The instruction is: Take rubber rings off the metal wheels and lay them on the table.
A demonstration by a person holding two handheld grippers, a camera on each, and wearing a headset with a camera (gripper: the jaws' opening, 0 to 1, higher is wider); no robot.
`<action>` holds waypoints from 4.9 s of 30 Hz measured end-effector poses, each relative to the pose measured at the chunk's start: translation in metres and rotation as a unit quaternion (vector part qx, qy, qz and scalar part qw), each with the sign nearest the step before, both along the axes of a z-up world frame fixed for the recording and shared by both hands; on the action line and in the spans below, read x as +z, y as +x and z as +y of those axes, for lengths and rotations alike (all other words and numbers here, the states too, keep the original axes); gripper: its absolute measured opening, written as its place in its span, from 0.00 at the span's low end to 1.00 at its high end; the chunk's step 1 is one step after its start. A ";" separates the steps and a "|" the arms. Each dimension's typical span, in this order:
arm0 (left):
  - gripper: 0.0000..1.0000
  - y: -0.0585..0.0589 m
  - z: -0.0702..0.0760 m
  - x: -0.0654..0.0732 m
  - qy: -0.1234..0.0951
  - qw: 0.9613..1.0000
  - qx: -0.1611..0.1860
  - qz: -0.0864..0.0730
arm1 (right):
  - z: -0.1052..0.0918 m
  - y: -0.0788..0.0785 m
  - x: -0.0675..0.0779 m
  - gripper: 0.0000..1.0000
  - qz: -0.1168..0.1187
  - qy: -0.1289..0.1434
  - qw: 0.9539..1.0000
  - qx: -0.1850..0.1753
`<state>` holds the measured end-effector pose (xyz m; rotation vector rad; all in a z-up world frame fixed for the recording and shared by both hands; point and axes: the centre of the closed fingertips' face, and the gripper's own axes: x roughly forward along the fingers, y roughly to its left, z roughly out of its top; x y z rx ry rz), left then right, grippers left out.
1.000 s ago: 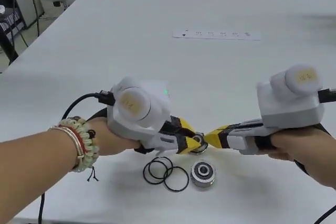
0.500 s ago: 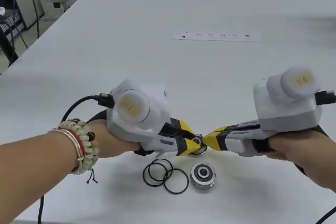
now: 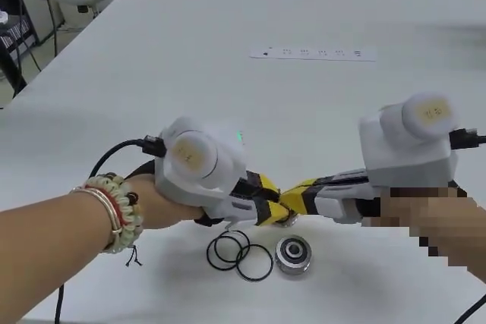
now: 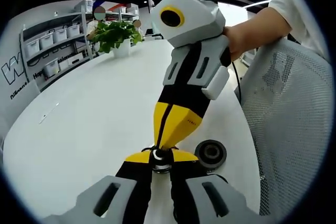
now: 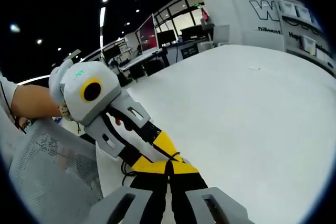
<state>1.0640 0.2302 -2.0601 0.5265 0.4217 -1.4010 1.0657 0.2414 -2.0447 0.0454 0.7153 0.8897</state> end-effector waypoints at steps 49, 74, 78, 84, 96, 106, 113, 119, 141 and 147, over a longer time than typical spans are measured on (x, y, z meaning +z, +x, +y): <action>0.66 -0.048 0.114 0.098 -0.044 0.997 0.055 -0.007 | -0.020 0.008 0.028 0.00 -0.015 0.025 0.998 -0.061; 0.72 -0.064 0.158 0.086 -0.078 0.981 0.179 0.013 | -0.012 0.003 0.052 0.00 -0.029 0.057 0.997 -0.046; 0.73 -0.065 0.160 0.085 -0.079 0.979 0.187 0.017 | -0.007 0.000 0.058 0.00 -0.032 0.063 0.997 -0.037; 0.73 -0.065 0.163 0.083 -0.083 0.977 0.197 0.019 | 0.004 -0.006 0.060 0.00 -0.033 0.062 0.997 -0.019; 0.74 -0.068 0.168 0.079 -0.091 0.973 0.210 0.024 | 0.028 -0.023 0.049 0.00 -0.026 0.043 0.998 0.031; 0.73 -0.069 0.167 0.077 -0.094 0.972 0.214 0.028 | 0.050 -0.042 0.025 0.00 -0.016 0.005 0.996 0.085; 0.73 -0.070 0.163 0.076 -0.099 0.972 0.211 0.031 | 0.060 -0.052 0.014 0.00 -0.015 -0.008 0.994 0.109; 0.73 -0.071 0.162 0.076 -0.101 0.972 0.211 0.031 | 0.061 -0.054 0.000 0.00 -0.016 -0.031 0.993 0.109; 0.72 -0.069 0.166 0.080 -0.107 0.970 0.219 0.024 | 0.057 -0.048 -0.011 0.01 -0.039 -0.069 0.991 0.108; 0.72 -0.070 0.166 0.080 -0.107 0.970 0.219 0.024 | 0.054 -0.043 -0.004 0.05 -0.045 -0.063 0.992 0.096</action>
